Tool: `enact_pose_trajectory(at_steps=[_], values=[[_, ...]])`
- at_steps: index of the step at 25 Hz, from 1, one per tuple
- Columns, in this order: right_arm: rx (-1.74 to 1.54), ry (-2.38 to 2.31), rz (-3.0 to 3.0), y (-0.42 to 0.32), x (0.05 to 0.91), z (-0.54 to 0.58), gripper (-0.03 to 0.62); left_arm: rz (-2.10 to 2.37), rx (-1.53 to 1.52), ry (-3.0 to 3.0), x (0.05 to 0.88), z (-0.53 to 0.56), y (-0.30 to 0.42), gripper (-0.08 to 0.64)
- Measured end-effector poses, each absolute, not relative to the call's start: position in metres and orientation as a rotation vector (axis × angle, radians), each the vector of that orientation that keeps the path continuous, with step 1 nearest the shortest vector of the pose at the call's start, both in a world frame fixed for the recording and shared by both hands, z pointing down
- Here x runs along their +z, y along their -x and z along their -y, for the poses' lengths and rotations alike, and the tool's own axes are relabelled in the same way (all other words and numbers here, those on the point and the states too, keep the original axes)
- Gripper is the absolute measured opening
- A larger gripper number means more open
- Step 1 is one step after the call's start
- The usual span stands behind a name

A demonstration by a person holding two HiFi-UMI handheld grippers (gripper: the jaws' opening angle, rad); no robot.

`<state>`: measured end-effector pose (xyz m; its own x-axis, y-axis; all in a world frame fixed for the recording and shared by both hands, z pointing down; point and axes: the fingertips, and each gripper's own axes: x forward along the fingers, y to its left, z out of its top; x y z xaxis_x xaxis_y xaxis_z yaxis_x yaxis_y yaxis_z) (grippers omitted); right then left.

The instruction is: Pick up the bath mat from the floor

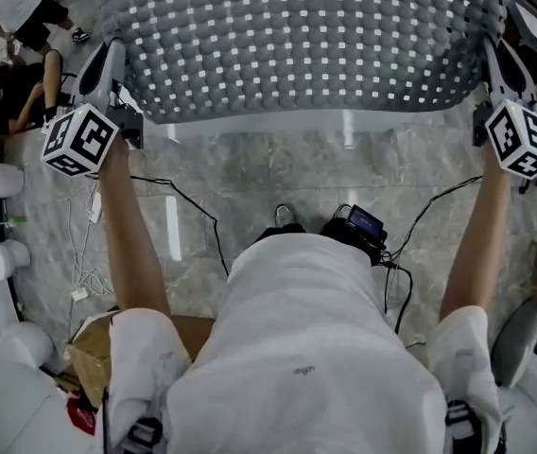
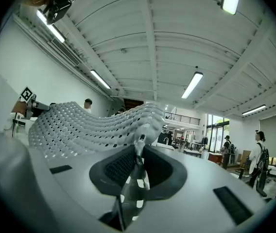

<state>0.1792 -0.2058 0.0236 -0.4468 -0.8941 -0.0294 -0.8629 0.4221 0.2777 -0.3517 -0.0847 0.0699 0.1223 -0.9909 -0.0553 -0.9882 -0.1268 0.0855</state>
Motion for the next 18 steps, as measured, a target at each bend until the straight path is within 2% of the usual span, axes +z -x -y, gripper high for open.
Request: enact_pose_trajectory(at_steps=[12,18], values=[[-0.483,-1.566,2.688,-0.178,-0.019,0.178,0.054,2.178,-0.242,-2.386,0.014,0.059,0.373,0.054],[-0.504,-1.567,2.687,-0.185,0.002,0.187,0.054,2.184,-0.234,-2.4,0.027,0.07,0.367,0.054]])
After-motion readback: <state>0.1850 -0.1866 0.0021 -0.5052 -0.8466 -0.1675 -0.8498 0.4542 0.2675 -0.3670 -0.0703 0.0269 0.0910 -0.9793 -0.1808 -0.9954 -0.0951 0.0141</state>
